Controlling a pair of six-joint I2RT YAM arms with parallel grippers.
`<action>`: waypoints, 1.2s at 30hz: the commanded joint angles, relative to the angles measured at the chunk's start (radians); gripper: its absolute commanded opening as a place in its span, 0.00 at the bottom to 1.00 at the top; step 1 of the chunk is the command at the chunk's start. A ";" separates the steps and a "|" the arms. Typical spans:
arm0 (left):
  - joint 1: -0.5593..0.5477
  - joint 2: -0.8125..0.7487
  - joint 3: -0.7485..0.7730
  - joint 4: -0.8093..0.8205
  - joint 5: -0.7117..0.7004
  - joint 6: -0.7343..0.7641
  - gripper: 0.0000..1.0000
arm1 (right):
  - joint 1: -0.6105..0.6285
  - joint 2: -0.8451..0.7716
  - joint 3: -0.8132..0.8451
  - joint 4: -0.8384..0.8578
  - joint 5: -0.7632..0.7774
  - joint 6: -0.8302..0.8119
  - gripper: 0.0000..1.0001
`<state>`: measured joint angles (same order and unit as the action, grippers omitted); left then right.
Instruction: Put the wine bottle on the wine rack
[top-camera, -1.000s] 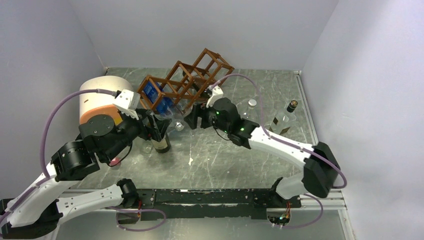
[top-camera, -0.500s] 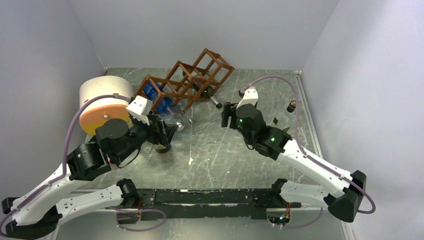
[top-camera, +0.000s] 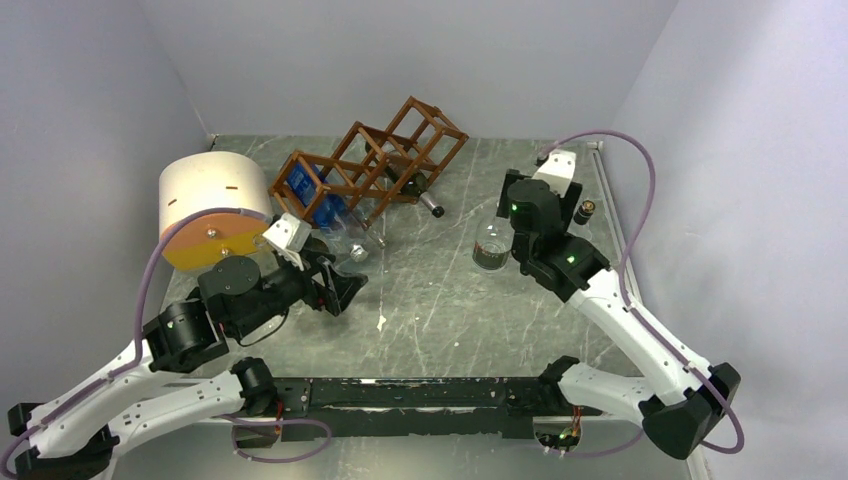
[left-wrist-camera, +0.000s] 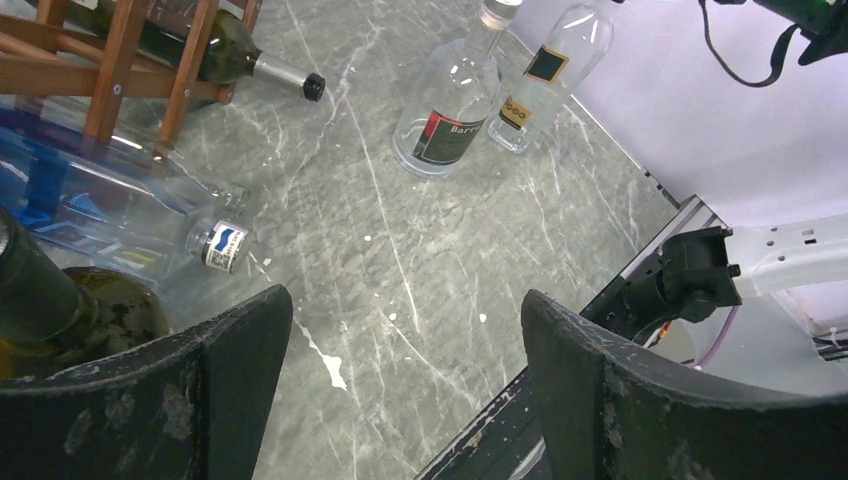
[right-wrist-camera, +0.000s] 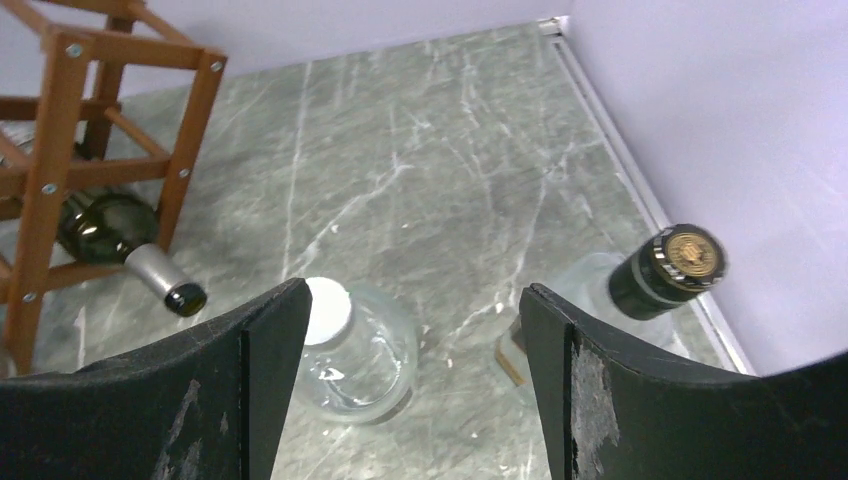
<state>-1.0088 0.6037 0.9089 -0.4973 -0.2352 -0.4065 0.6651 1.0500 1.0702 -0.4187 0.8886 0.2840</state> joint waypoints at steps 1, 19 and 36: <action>0.003 -0.020 -0.027 0.080 0.030 -0.034 0.88 | -0.057 -0.037 0.046 -0.050 0.043 -0.002 0.81; 0.003 0.097 0.005 0.230 0.141 0.026 0.88 | -0.339 -0.017 0.035 -0.064 0.049 0.034 0.82; 0.003 0.116 -0.043 0.307 0.157 0.008 0.88 | -0.411 -0.045 -0.094 -0.057 -0.012 0.119 0.11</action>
<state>-1.0088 0.7273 0.8867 -0.2775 -0.1101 -0.3977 0.2615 1.0447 0.9909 -0.4782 0.8677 0.3943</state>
